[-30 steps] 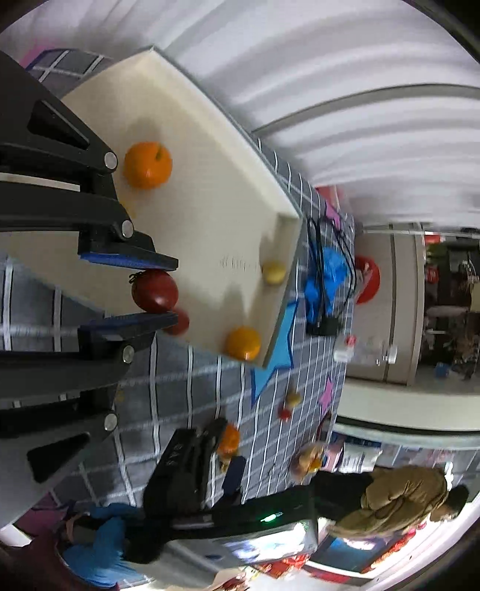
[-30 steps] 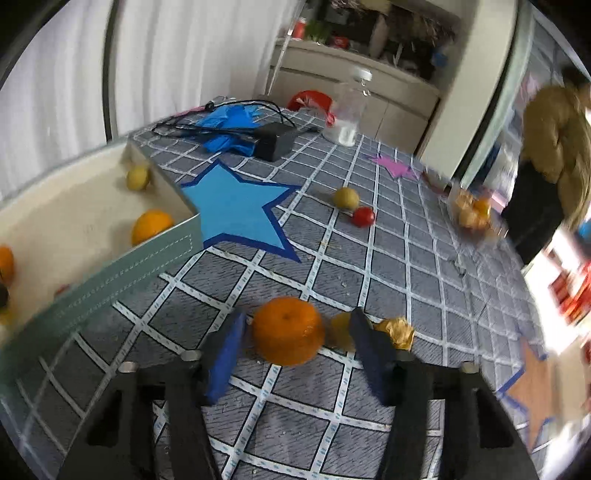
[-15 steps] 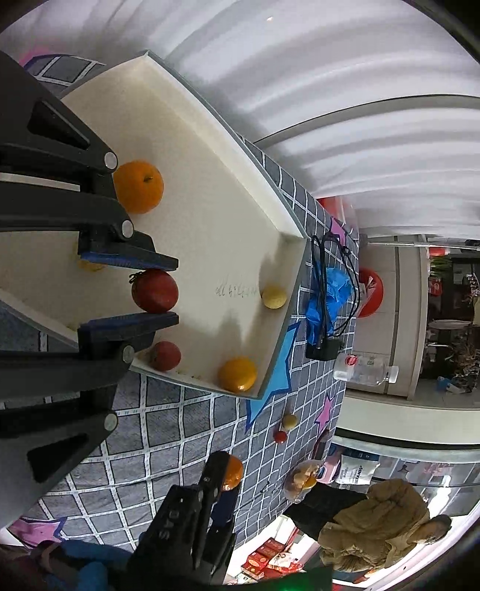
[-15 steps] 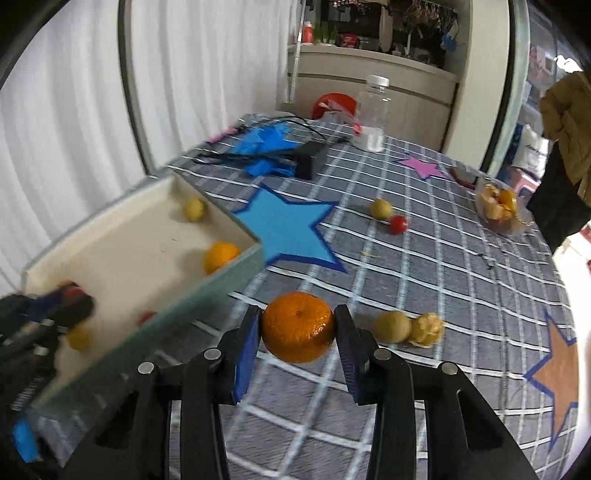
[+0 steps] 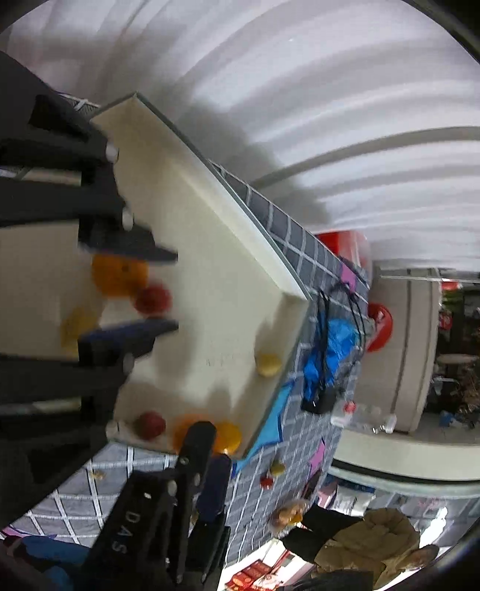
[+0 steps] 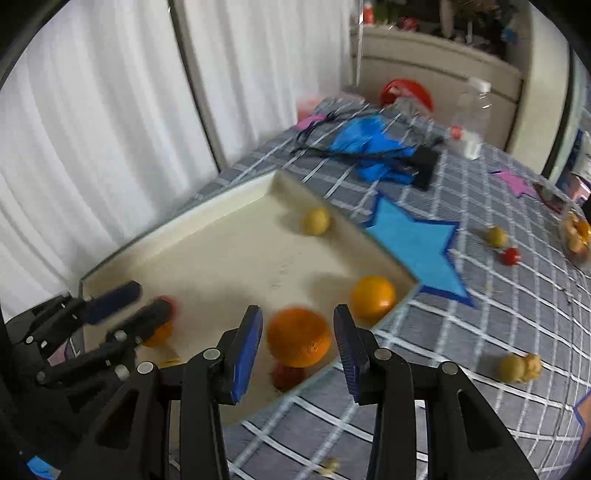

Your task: Organize fruits

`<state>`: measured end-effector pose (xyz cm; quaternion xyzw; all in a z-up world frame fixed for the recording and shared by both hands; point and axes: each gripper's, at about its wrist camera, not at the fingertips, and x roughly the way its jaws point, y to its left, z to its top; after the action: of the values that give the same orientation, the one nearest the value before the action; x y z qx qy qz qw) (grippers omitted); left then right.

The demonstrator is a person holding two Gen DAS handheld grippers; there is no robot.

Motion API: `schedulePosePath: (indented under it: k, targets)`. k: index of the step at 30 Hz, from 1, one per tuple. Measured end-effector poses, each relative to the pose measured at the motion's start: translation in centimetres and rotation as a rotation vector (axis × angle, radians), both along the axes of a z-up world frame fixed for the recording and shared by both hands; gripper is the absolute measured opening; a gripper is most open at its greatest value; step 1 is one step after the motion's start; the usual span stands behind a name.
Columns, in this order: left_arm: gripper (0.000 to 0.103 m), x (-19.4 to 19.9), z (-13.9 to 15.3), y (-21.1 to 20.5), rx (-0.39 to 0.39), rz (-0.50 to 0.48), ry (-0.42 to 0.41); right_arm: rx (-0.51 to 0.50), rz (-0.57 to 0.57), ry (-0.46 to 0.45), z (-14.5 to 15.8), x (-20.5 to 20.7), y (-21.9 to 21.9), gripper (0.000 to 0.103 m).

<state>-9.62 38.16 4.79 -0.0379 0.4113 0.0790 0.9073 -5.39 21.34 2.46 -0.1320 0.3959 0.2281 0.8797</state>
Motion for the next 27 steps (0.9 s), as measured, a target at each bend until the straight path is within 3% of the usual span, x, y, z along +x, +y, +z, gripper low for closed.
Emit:
schedulePosePath:
  k: [1, 2, 4, 6, 9, 10, 11, 18, 27]
  targets:
    - [0.073, -0.1, -0.1, 0.3, 0.003, 0.011, -0.004, -0.011, -0.001, 0.008, -0.1, 0.1, 0.5, 0.053]
    - [0.082, -0.3, -0.1, 0.5, 0.009, 0.018, -0.014, -0.020, -0.002, 0.012, -0.1, 0.2, 0.9, 0.070]
    - [0.083, -0.8, -0.1, 0.7, 0.039, 0.035, -0.030, -0.022, 0.001, 0.001, 0.3, -0.1, 1.3, 0.088]
    - [0.086, -0.8, -0.2, 0.7, 0.055, 0.036, -0.024, -0.031, 0.000, -0.016, 0.8, -0.5, 1.5, 0.089]
    - [0.100, -1.0, -0.1, 0.9, 0.059, 0.041, -0.035, -0.064, -0.021, -0.018, 1.3, -1.2, 1.4, 0.089]
    - [0.103, -1.0, -0.1, 1.0, 0.060, 0.047, -0.037, -0.071, -0.025, -0.012, 1.3, -1.2, 1.4, 0.099]
    - [0.103, -1.1, -0.1, 1.1, 0.058, 0.052, -0.036, -0.080, -0.036, 0.002, 1.1, -1.2, 1.2, 0.103]
    - [0.103, -1.3, -0.2, 0.8, 0.045, 0.045, -0.014, -0.074, -0.057, 0.047, 0.5, -1.8, 0.0, 0.103]
    - [0.103, -1.9, -0.4, -0.3, 0.100, 0.040, 0.005, -0.077, -0.077, 0.092, -0.3, -2.0, -1.2, 0.103]
